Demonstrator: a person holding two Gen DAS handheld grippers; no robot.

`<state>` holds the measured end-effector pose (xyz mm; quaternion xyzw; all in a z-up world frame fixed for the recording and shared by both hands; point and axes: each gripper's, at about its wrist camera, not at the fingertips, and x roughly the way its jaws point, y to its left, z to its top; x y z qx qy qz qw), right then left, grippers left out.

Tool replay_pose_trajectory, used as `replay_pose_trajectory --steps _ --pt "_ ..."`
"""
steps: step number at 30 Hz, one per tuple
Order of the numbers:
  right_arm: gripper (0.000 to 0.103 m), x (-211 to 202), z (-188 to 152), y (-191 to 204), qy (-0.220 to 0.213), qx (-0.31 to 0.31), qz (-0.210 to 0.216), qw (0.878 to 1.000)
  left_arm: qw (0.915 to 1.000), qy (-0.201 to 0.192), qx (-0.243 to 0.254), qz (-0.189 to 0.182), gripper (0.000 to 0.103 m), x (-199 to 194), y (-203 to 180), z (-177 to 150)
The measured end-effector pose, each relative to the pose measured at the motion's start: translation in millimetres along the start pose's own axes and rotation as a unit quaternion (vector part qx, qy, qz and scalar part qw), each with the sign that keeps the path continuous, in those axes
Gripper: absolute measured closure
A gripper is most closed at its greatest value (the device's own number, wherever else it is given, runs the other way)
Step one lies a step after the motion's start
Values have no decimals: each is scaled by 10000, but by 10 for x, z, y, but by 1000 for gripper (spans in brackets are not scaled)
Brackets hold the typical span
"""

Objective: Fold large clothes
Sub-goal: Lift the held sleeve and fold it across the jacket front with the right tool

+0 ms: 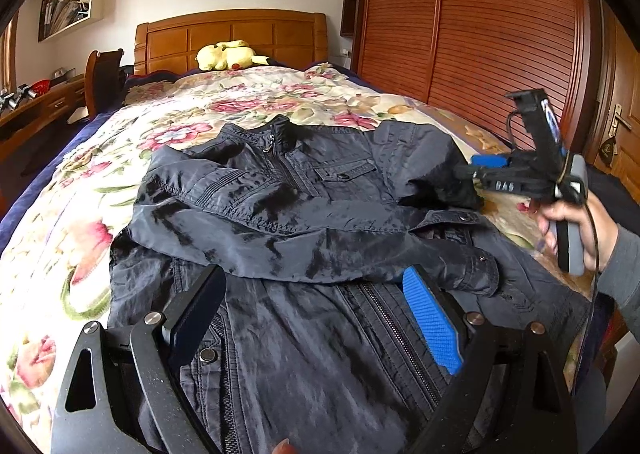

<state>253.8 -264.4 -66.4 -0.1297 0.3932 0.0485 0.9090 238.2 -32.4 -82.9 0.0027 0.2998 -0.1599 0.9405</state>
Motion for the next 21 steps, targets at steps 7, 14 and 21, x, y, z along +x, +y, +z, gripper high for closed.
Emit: replay_pose_trajectory --steps 7,14,21 --pt "46 54 -8 -445 40 403 -473 9981 10000 25 15 -2 12 14 -23 -1" --pt "44 435 -165 -676 642 848 -560 9927 10000 56 34 4 12 34 -51 -6" --pt "44 807 -252 -774 1140 1243 -432 9847 9999 93 47 18 12 64 -50 -5"
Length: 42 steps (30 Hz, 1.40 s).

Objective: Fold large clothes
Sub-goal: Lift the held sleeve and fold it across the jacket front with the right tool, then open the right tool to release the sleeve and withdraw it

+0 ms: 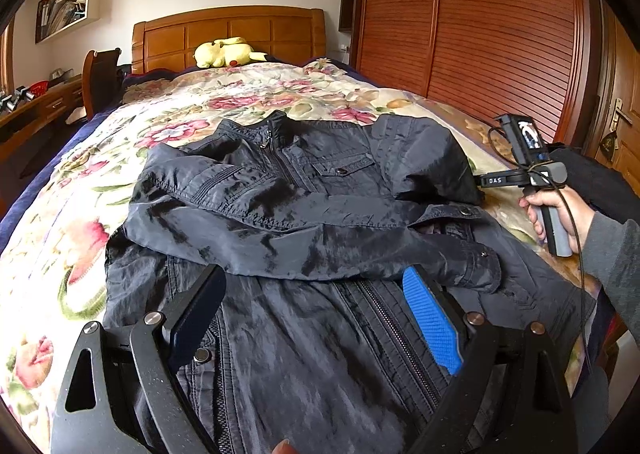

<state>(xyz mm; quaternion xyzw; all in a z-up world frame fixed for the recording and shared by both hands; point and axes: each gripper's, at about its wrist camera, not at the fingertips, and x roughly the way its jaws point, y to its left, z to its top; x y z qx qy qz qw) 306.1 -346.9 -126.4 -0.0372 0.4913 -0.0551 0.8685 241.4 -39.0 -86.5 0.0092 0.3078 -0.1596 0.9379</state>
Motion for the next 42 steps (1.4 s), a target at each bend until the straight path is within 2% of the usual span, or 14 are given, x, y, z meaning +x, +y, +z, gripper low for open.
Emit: replay_pose_trajectory --steps 6,12,14,16,18,21,25,30,35,42 --pt "44 285 66 -121 312 416 311 9982 10000 32 23 17 12 31 -5 -3" --pt "44 363 71 -111 313 357 391 9981 10000 52 45 15 12 50 -19 3" --pt "51 357 62 -88 305 285 516 9978 10000 54 55 19 12 53 -25 3" --pt "74 399 72 -129 295 179 742 9966 9999 49 81 33 12 51 -23 2" --pt "80 346 59 -91 266 71 825 9962 9999 50 120 78 12 41 -20 1" --pt "81 123 83 -24 -22 -5 739 9973 9999 23 79 105 12 -2 26 -6" --pt "82 -423 167 166 -580 -171 964 9935 9999 -21 72 148 12 -88 57 -37" --pt "82 -1042 266 568 -1005 -649 1138 9863 9996 -157 77 221 12 -282 147 -77" --pt "82 -1532 262 1013 -1341 -1111 1301 9761 9991 -306 -48 285 12 -500 331 -98" --pt "82 -2060 67 1678 -1643 -1745 1470 9596 9976 -516 -185 422 12 -758 581 -150"
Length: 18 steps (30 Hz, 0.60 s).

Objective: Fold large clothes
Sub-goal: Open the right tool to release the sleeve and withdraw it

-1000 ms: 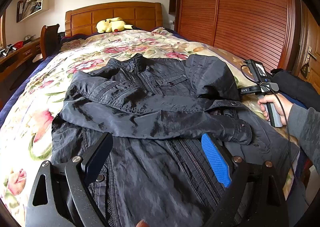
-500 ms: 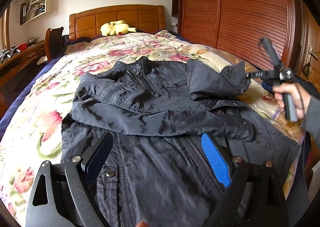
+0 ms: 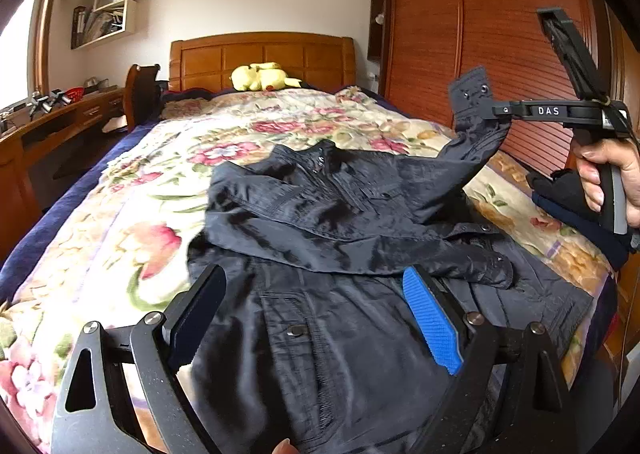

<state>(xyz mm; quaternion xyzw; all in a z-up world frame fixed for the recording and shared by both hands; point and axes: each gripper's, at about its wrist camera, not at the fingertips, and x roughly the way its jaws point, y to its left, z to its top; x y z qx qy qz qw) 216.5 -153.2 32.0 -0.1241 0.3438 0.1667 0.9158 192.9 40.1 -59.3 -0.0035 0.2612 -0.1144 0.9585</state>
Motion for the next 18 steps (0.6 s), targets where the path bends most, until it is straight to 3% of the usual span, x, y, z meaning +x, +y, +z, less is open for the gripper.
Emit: replay_pose_trajectory --steps 5,15,18 --pt "82 8 64 325 20 -237 106 9997 9999 -96 -60 116 12 -131 175 -22" --pt "82 127 147 440 60 8 613 9981 9995 -158 -215 162 12 -206 362 -39" --pt "80 70 117 397 54 -97 559 9984 9996 -142 -201 156 12 -192 354 -42"
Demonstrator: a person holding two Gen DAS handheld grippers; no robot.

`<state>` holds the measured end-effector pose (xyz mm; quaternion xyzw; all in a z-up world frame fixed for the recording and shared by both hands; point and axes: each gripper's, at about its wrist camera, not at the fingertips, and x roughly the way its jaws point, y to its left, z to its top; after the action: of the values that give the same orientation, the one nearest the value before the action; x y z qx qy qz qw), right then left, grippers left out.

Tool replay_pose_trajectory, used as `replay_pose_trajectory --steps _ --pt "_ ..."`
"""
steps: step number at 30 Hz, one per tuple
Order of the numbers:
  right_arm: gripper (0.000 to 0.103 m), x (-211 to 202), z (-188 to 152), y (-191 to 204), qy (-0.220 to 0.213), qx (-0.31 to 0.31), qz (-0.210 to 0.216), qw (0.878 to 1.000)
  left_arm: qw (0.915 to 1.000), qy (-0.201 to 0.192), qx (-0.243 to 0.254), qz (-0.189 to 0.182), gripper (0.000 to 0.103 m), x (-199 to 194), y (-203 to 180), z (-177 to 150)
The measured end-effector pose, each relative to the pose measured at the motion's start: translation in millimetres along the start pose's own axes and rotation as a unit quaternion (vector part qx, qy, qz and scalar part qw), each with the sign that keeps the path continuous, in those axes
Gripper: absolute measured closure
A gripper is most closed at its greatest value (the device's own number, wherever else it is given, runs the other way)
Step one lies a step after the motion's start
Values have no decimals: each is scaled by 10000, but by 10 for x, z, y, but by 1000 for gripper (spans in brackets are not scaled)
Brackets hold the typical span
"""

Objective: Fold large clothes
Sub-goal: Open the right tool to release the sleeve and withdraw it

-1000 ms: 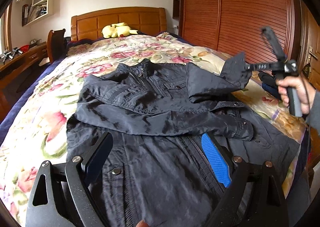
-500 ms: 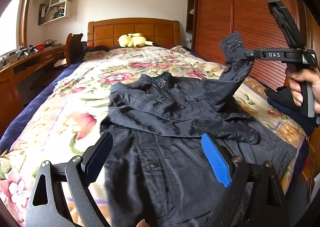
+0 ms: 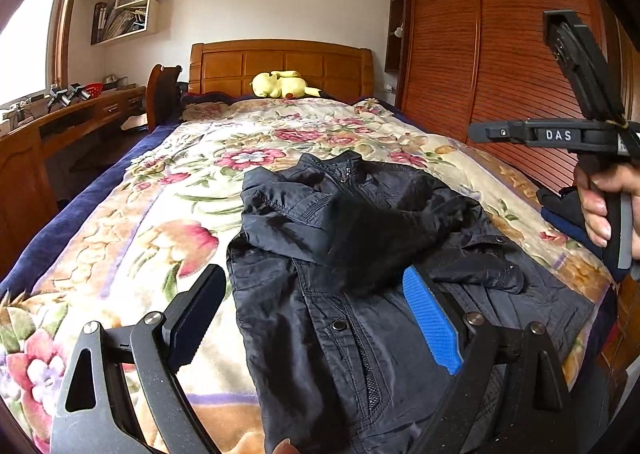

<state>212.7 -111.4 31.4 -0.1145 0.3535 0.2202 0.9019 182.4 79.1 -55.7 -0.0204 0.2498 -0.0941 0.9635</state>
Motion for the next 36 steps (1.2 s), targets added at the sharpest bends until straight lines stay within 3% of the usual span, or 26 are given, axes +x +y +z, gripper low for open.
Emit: replay_pose_trajectory --steps 12,25,36 --pt "77 237 -444 -452 414 360 -387 9977 9998 172 83 -19 12 157 -152 -30" --pt "74 933 -1170 -875 1208 1017 -502 9862 9988 437 223 -25 12 401 -380 -72" --pt "68 1162 -1484 -860 1208 884 -510 9874 9965 664 483 -142 12 585 -731 -144"
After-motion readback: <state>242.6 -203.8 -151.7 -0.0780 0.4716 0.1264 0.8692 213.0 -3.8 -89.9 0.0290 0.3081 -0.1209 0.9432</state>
